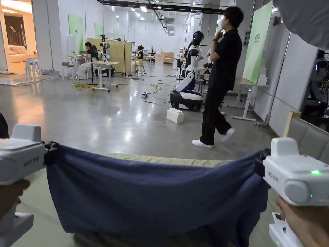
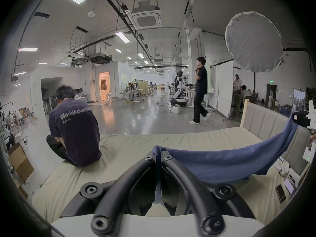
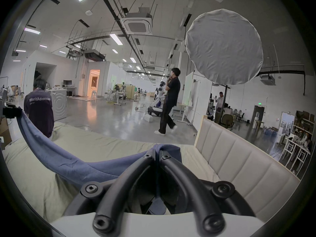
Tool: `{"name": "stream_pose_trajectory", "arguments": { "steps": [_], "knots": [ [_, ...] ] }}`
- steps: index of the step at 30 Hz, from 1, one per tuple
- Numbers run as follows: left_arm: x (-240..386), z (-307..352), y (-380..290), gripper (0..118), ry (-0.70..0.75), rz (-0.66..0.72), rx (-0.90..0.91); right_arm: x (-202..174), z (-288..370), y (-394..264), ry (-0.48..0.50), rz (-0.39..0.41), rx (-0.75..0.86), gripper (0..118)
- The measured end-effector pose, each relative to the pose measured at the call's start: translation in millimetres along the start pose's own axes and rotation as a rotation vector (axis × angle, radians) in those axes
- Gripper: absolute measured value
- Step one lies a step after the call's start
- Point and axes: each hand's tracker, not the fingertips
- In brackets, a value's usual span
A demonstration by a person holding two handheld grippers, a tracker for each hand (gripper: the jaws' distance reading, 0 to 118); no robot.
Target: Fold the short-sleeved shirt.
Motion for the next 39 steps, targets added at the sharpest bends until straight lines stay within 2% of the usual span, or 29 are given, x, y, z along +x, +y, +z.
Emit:
{"name": "stream_pose_trajectory", "arguments": {
  "steps": [12, 13, 14, 16, 18, 19, 21, 23, 24, 26, 28, 30, 34, 39],
  "knots": [
    [-16.8, 85.3, -126.2, 4, -0.007, 0.068, -0.107, -22.8, 116.8, -100.5, 0.074, 0.036, -0.132, 3],
    [-18.0, 92.6, -137.9, 4, -0.011, 0.064, -0.146, -26.7, 125.7, -106.3, 0.083, 0.086, -0.127, 3],
    [-18.1, 99.1, -150.2, 4, 0.0, 0.06, -0.162, -28.5, 132.5, -119.7, 0.095, 0.026, -0.212, 3],
    [-19.0, 109.8, -173.5, 4, -0.007, 0.048, -0.234, -35.1, 145.6, -134.2, 0.09, 0.106, -0.216, 3],
    [-20.5, 118.5, -196.0, 4, -0.01, 0.064, -0.288, -37.5, 154.8, -157.8, 0.099, 0.04, -0.314, 3],
    [-21.6, 121.0, -208.0, 4, -0.015, 0.071, -0.329, -40.2, 158.6, -166.6, 0.108, 0.066, -0.332, 3],
    [-23.6, 121.6, -228.8, 4, -0.012, 0.074, -0.39, -45.5, 163.2, -186.3, 0.127, 0.096, -0.396, 3],
    [-24.0, 120.3, -248.6, 4, -0.008, 0.068, -0.449, -51.3, 163.7, -209.1, 0.154, 0.093, -0.484, 3],
    [-23.3, 119.1, -257.3, 4, -0.014, 0.05, -0.477, -52.3, 163.3, -220.6, 0.137, 0.099, -0.535, 3],
    [-28.4, 107.8, -281.2, 4, -0.017, 0.017, -0.558, -58.8, 158.7, -239.1, 0.144, 0.157, -0.594, 3],
    [-29.0, 102.1, -295.5, 4, -0.016, 0.006, -0.595, -59.6, 155.4, -255.4, 0.155, 0.138, -0.638, 3],
    [-29.2, 98.5, -308.1, 4, -0.022, 0.018, -0.659, -62.4, 150.8, -269.4, 0.162, 0.155, -0.694, 3],
    [-34.7, 92.3, -319.5, 4, -0.019, 0.043, -0.687, -63.4, 144.0, -290.3, 0.168, 0.219, -0.768, 3],
    [-36.3, 78.6, -335.9, 4, -0.025, 0.035, -0.8, -62.3, 137.3, -314.0, 0.172, 0.196, -0.832, 3]
  ]
}}
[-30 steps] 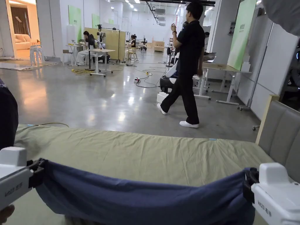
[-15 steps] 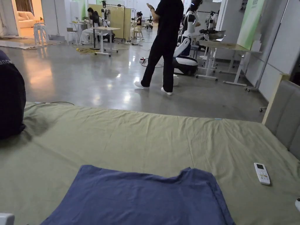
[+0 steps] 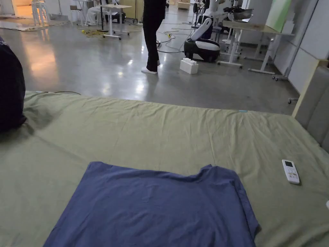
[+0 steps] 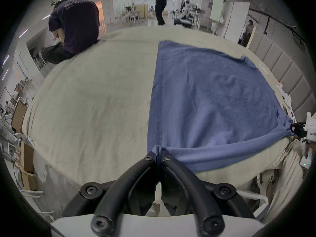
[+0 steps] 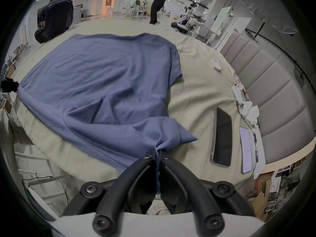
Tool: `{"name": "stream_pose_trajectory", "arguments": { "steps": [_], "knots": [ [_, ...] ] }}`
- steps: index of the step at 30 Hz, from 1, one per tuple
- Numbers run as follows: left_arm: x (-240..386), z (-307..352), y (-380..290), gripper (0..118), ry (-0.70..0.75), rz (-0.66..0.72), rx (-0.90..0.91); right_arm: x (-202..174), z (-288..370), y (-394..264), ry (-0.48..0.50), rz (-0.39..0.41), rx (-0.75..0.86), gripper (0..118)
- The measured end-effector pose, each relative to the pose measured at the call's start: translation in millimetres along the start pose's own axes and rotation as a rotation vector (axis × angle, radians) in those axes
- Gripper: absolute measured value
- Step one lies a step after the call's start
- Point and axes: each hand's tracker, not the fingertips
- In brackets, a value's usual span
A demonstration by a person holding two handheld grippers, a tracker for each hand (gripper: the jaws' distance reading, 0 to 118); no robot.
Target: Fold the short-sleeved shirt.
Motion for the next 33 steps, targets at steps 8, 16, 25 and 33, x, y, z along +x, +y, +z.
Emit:
{"name": "stream_pose_trajectory", "arguments": {
  "steps": [8, 16, 25, 33],
  "knots": [
    [12.9, -17.2, 1.3, 7, 0.034, -0.015, -0.041, -3.5, -19.0, 3.1, 0.013, -0.046, -0.053, 23],
    [29.2, 36.2, 27.1, 61, 0.049, -0.027, 0.234, 17.1, 40.8, 34.5, -0.104, -0.251, 0.207, 85],
    [81.4, 80.7, 53.5, 60, 0.07, -0.014, 0.659, -4.4, 75.8, 66.3, -0.138, -0.361, 0.677, 76],
    [108.1, 101.1, 56.1, 2, 0.047, 0.031, 0.826, -25.3, 86.4, 76.8, -0.151, -0.313, 0.823, 2]
  ]
}}
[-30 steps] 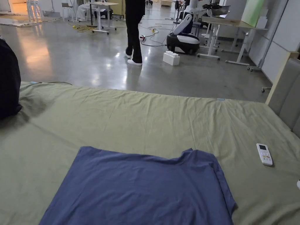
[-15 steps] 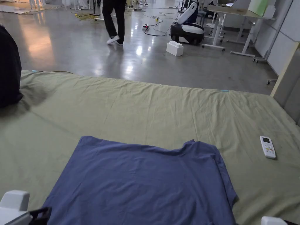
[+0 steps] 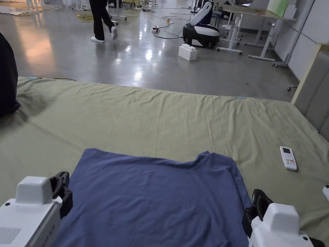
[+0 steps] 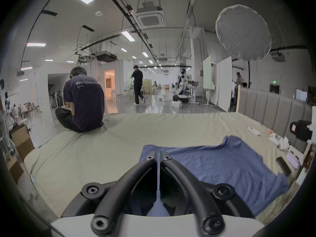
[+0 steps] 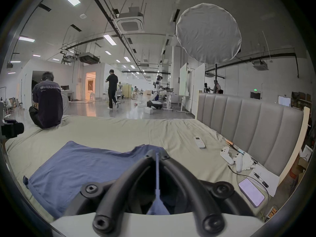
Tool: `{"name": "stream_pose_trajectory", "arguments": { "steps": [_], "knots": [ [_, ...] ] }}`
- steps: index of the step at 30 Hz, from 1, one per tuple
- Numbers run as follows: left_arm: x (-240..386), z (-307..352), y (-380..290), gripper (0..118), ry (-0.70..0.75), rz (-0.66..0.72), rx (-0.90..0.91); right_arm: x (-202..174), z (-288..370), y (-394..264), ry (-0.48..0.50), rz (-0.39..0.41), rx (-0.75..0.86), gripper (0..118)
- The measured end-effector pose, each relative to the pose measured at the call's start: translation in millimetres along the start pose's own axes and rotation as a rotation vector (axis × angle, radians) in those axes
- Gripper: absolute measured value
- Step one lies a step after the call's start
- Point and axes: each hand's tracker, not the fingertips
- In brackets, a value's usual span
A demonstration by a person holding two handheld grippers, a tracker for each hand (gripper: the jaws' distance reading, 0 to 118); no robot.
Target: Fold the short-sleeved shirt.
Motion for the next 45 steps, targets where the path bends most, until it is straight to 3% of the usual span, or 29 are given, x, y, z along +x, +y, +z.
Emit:
{"name": "stream_pose_trajectory", "arguments": {
  "steps": [10, 20, 25, 28, 35, 36, 40, 45],
  "knots": [
    [-29.6, 5.9, 0.3, 1, -0.011, 0.048, -0.123, -8.6, 2.1, 0.8, 0.038, 0.034, 0.022, 0],
    [-93.2, -1.5, -45.3, 3, -0.002, 0.036, -0.568, -16.6, -4.9, -12.3, 0.066, 0.02, -0.067, 0],
    [-107.9, -11.1, -72.4, 54, 0.02, 0.091, -0.725, -21.4, -6.8, -20.9, 0.082, 0.031, -0.11, 0],
    [-112.3, -25.1, -90.6, 61, 0.047, 0.113, -0.792, -22.3, -8.3, -25.0, 0.083, 0.035, -0.132, 0],
    [-107.1, -56.6, -125.5, 59, 0.079, 0.067, -0.888, -20.3, -11.7, -34.3, 0.087, 0.036, -0.19, 0],
    [-103.5, -54.8, -123.3, 56, 0.093, 0.056, -0.883, -19.3, -11.6, -35.9, 0.086, 0.032, -0.207, 0],
    [-90.6, -52.0, -121.5, 9, 0.035, 0.031, -0.87, -13.1, -9.2, -40.4, 0.075, 0.029, -0.216, 0],
    [-94.4, -53.4, -115.9, 6, 0.001, 0.049, -0.883, 4.3, -3.3, -41.2, 0.064, 0.002, -0.269, 0]
  ]
}}
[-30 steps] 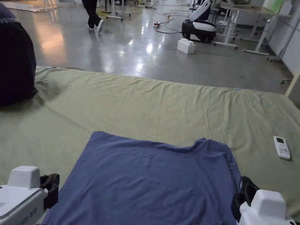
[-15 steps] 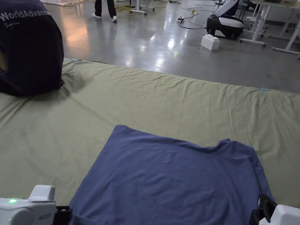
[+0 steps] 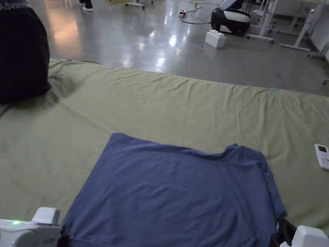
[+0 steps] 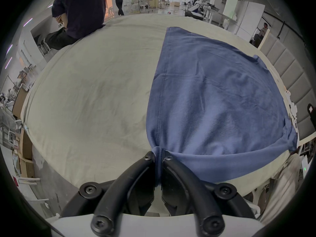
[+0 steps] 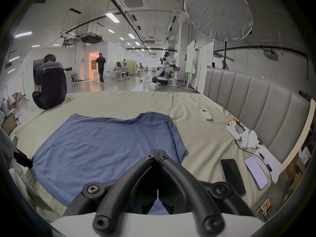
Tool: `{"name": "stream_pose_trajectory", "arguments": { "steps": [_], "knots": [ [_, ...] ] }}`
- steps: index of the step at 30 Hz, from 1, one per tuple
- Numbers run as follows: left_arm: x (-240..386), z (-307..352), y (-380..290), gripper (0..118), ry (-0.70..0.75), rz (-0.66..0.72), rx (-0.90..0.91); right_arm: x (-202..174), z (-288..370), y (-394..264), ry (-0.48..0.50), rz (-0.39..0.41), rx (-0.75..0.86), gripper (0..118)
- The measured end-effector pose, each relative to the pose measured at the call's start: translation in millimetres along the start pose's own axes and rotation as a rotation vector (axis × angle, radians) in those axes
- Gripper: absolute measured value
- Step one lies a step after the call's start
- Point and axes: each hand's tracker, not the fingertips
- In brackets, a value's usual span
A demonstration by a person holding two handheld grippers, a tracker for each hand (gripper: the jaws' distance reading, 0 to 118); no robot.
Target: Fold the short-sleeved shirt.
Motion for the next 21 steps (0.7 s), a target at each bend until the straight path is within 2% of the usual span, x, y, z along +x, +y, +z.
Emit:
{"name": "stream_pose_trajectory", "arguments": {
  "steps": [5, 6, 8, 10, 12, 14, 18, 19, 21],
  "knots": [
    [-6.9, 16.6, 2.2, 6, -0.016, 0.004, 0.038, 31.9, 11.8, 1.9, -0.025, 0.0, -0.187, 1],
    [-7.2, 18.4, 2.3, 6, -0.017, 0.005, 0.041, 36.9, 12.8, 0.6, -0.031, -0.007, -0.229, 5],
    [-5.9, 21.1, 2.0, 6, -0.016, 0.002, 0.05, 46.1, 15.6, -6.2, -0.039, -0.016, -0.328, 38],
    [-4.6, 22.5, 1.2, 6, -0.009, -0.006, 0.056, 52.4, 16.6, -17.1, -0.04, -0.024, -0.408, 64],
    [-3.8, 22.5, 1.5, 6, -0.007, -0.006, 0.058, 53.4, 15.4, -29.5, -0.048, -0.005, -0.48, 66],
    [-4.0, 22.5, 1.3, 6, -0.006, -0.005, 0.059, 54.3, 6.7, -43.7, -0.058, 0.016, -0.566, 74],
    [-3.2, 22.5, -0.7, 6, -0.005, 0.003, 0.057, 54.1, -18.8, -71.0, -0.049, -0.025, -0.664, 74],
    [-3.3, 22.4, -1.5, 6, -0.005, 0.003, 0.057, 52.5, -24.1, -75.0, -0.039, -0.034, -0.663, 64],
    [0.1, 24.6, -3.3, 6, -0.005, 0.006, 0.054, 50.6, -30.6, -81.0, -0.015, -0.056, -0.667, 35]
  ]
}}
